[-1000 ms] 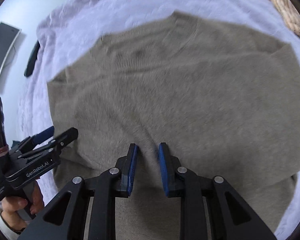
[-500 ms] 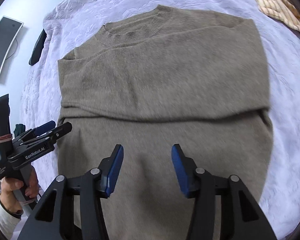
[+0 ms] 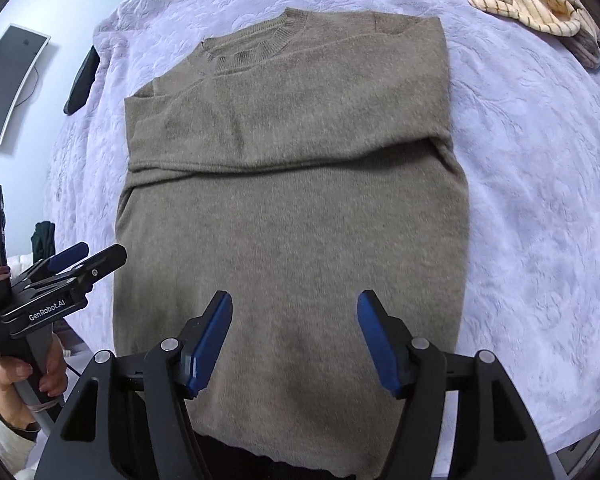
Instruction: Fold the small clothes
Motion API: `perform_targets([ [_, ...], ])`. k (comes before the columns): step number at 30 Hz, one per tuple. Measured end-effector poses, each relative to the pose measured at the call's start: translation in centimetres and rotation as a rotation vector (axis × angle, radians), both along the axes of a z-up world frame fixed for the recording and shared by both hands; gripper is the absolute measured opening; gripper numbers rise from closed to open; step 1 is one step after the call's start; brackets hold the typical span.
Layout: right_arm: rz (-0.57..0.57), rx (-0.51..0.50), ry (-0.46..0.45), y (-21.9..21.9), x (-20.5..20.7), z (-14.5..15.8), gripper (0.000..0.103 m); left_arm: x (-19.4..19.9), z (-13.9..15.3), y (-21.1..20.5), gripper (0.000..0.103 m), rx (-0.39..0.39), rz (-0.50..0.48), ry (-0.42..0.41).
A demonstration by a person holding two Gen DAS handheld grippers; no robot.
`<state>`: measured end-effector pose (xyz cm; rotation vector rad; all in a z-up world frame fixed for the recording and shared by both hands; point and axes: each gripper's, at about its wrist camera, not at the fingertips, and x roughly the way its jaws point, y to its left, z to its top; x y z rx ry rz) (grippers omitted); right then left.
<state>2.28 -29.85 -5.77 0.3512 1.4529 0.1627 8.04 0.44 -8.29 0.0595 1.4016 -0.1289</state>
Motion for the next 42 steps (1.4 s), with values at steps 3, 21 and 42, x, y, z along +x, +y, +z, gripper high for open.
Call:
perform_targets([
  [3,0.018,0.001,0.008,-0.6,-0.9,-0.1,0.079,-1.3,-0.1,-0.4,0.098,0.021,0.024,0.015],
  [21,-0.045,-0.056,-0.031,-2.1,-5.7,0.2,0.085,-7.3,1.3,1.2,0.098,0.079,0.043,0.037],
  [42,-0.236,-0.081,0.095,-0.6,-18.7,-2.9,0.085,-15.5,-4.0,10.1,0.098,-0.035,0.028,0.107],
])
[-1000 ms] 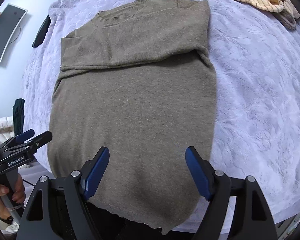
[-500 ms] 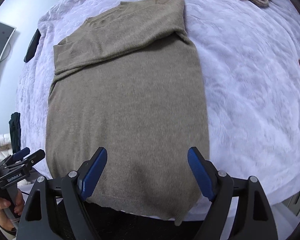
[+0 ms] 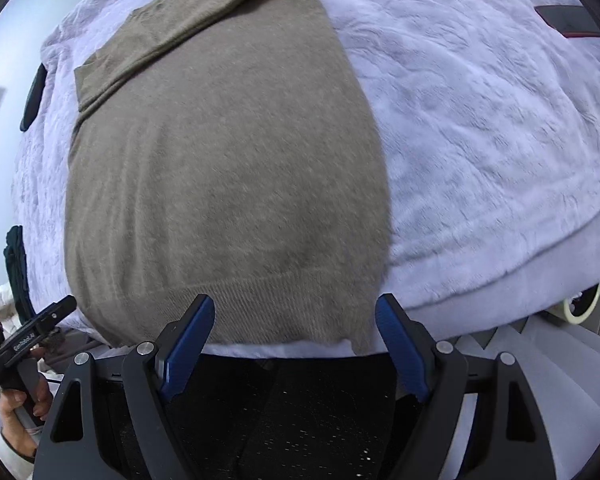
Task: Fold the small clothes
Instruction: 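Move both grippers to the sweater hem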
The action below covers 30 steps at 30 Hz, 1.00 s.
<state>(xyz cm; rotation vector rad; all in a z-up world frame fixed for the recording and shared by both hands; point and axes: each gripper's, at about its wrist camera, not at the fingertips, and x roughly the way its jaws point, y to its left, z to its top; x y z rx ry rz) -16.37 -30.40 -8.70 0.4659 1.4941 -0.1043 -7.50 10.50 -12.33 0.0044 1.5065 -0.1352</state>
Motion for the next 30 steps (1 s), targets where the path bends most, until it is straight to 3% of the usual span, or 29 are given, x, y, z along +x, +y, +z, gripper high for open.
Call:
perform_targets([
  [7,0.05,-0.092,0.018,0.1,-0.7,-0.3,0.085,-0.4,-0.9,0.2,0.098,-0.024,-0.017,0.016],
  [26,0.191,-0.161,0.038,0.4,-0.2,-2.9,0.085,-0.7,-2.3,-1.9,0.098,-0.116,-0.05,0.005],
  [28,0.2,-0.132,0.031,0.1,-0.2,-3.3,0.085,-0.4,-2.4,-1.9,0.098,-0.148,-0.054,-0.002],
  [30,0.189,-0.085,0.025,-0.8,-0.2,-3.9,0.085,-0.1,-2.4,-1.2,0.098,-0.232,-0.064,0.001],
])
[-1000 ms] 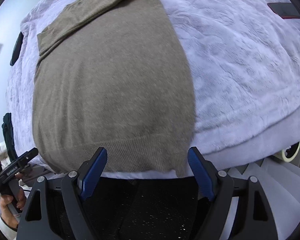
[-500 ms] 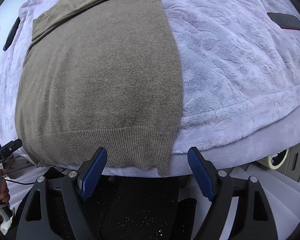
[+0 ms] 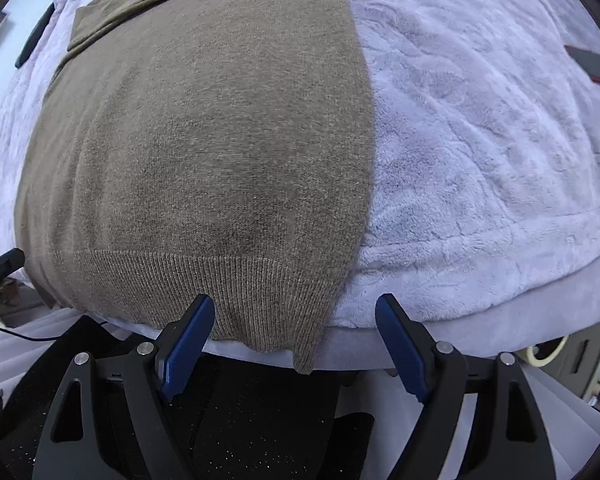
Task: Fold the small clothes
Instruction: 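Move both grippers to the sweater hem, then grasp the sweater hem with both grippers and lift it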
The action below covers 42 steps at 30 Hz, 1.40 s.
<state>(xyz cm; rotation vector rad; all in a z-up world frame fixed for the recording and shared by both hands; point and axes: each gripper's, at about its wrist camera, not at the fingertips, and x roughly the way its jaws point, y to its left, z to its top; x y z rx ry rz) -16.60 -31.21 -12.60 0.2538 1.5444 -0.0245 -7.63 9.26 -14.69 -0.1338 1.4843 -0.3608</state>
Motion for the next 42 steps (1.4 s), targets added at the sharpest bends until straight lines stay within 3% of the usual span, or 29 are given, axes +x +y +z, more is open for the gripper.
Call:
perform_targets([
  [3,-0.046,0.101,0.001,-2.4,-0.5,-0.7,0.085,0.5,-1.0,0.6,0.098,-0.095,-0.038,0.046],
  [8,-0.101,0.221,-0.001,-5.2,-0.8,-2.1,0.085,1.0,-2.5,-0.2,0.098,-0.104,-0.122,0.067],
  [12,-0.107,0.287,0.0,-6.0,-0.3,-3.1,0.085,1.2,-2.7,-0.2,0.098,-0.134,-0.109,0.074],
  [15,-0.109,0.368,-0.015,-6.3,0.6,-3.1,0.086,1.0,-2.1,0.8,0.098,-0.204,-0.09,0.085],
  [19,-0.123,0.471,-0.02,-4.2,0.0,-2.4,0.086,0.9,-2.4,1.2,0.098,-0.254,-0.078,0.112],
  [29,-0.162,0.512,0.015,-2.4,1.5,-3.9,0.085,0.6,-2.8,0.9,0.098,-0.247,-0.091,0.125],
  [31,-0.192,0.515,0.022,-2.7,1.3,-4.0,0.081,0.5,-2.8,0.8,0.098,-0.245,-0.069,0.123],
  [32,-0.203,0.511,0.024,-2.8,1.3,-4.0,0.069,0.5,-2.8,0.8,0.097,-0.245,-0.061,0.121],
  [33,-0.209,0.5,0.03,-2.8,1.3,-4.0,0.045,0.5,-2.7,0.8,0.094,-0.256,-0.051,0.119],
  [34,-0.216,0.501,0.035,-2.9,1.2,-4.0,0.023,0.4,-2.6,1.0,0.084,-0.267,-0.045,0.116],
  [35,-0.229,0.529,0.032,-3.0,1.1,-4.0,0.016,0.4,-2.4,1.1,0.077,-0.27,-0.042,0.113],
  [36,-0.231,0.544,0.025,-3.2,0.9,-3.8,0.013,0.5,-2.3,1.1,0.072,-0.278,-0.042,0.11],
  [38,-0.209,0.552,0.005,-3.1,0.9,-3.0,0.012,0.5,-2.3,1.2,0.039,-0.31,-0.044,0.112],
  [40,-0.198,0.577,-0.008,-2.9,0.9,-2.3,0.012,0.8,-2.6,1.3,0.021,-0.35,-0.029,0.135],
  [42,-0.198,0.612,-0.023,-2.8,1.2,-1.7,0.012,1.1,-2.5,1.4,0.018,-0.371,-0.004,0.142],
])
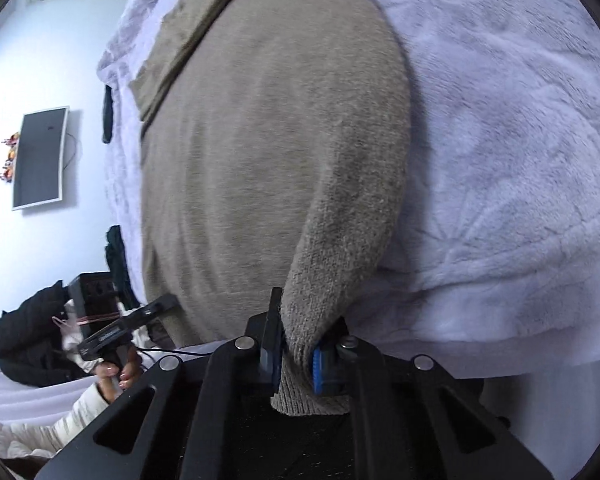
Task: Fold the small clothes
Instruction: 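Grasp the sweater hem with both grippers and lift it, then fold the held hem over toward the collar with both grippers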
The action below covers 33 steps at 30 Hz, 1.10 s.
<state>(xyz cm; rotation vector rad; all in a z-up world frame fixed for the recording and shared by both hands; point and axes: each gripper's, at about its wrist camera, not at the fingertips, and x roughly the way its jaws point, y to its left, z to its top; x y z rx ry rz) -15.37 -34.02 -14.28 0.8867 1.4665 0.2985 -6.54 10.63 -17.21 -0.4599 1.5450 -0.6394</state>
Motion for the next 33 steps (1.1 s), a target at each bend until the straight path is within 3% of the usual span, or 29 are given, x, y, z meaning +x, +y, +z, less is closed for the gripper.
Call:
perform_targets([
  [10,-0.066,0.162,-0.107,-0.5,3.5,3.8,0.011,3.1,5.4,-1.3,0.015,-0.04,0.005,-0.125],
  [19,-0.094,0.244,-0.201,-1.7,8.9,7.7,0.011,8.7,9.8,-1.0,0.015,-0.094,0.093,-0.204],
  [27,-0.053,0.235,-0.308,-2.9,18.1,12.0,0.011,17.1,13.5,-2.3,0.015,-0.082,0.15,-0.326],
  [33,-0.09,0.19,-0.306,-5.2,25.9,11.5,0.011,24.6,12.8,-2.9,0.015,-0.03,0.214,-0.375],
])
